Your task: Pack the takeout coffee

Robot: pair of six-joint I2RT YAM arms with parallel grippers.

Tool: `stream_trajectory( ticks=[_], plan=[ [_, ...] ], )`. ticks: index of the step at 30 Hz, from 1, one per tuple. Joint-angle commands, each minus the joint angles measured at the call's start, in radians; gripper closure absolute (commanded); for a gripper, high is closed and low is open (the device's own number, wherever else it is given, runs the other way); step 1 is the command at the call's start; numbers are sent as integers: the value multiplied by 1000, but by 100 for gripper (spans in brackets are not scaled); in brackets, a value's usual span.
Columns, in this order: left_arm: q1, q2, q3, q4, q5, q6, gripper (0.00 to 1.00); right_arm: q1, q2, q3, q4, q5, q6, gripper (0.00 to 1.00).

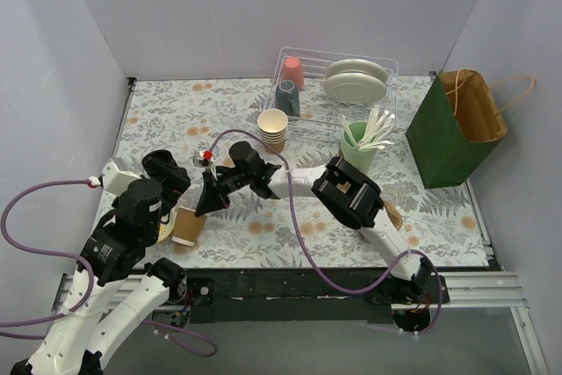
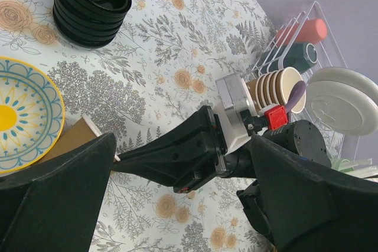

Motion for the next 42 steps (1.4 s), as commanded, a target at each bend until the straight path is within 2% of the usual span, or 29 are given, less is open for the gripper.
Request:
stream_trajectory(
  ticks=[1, 7, 11, 13, 14, 15, 17, 20, 25, 33, 36, 42],
  plan=[
    [-1, -17, 29, -1, -25, 17, 2, 0, -120, -30, -50, 57, -81, 99],
    [-1, -18, 23, 31, -25, 49, 2, -6, -364, -153, -277, 251, -281, 99],
    [-1, -14, 25, 51, -5, 83, 2, -3, -539, -228, -548, 535, -493, 99],
    [-1, -9, 20, 57, 2, 89, 2, 9, -631, -268, -622, 644, -557, 99],
    [-1, -8, 11, 63, 5, 92, 2, 19, -656, -277, -703, 770, -613, 99],
    [-1, -6, 5, 72, 10, 92, 2, 25, -698, -285, -736, 828, -635, 99],
    [-1, 0, -6, 80, 11, 85, 2, 49, -734, -317, -802, 999, -682, 99],
    [-1, 20, -24, 77, 7, 65, 2, 92, -774, -347, -860, 1127, -724, 99],
    [-1, 57, -55, 86, 2, 60, 2, 173, -731, -356, -960, 1310, -750, 99],
    [-1, 100, -84, 77, -18, 11, 2, 213, -710, -377, -980, 1349, -744, 99],
    [-1, 106, -89, 57, -33, -50, 2, 218, -700, -390, -980, 1353, -733, 98],
    [-2, 140, -98, 57, -22, -101, 2, 220, -699, -423, -951, 1310, -709, 87]
  ],
)
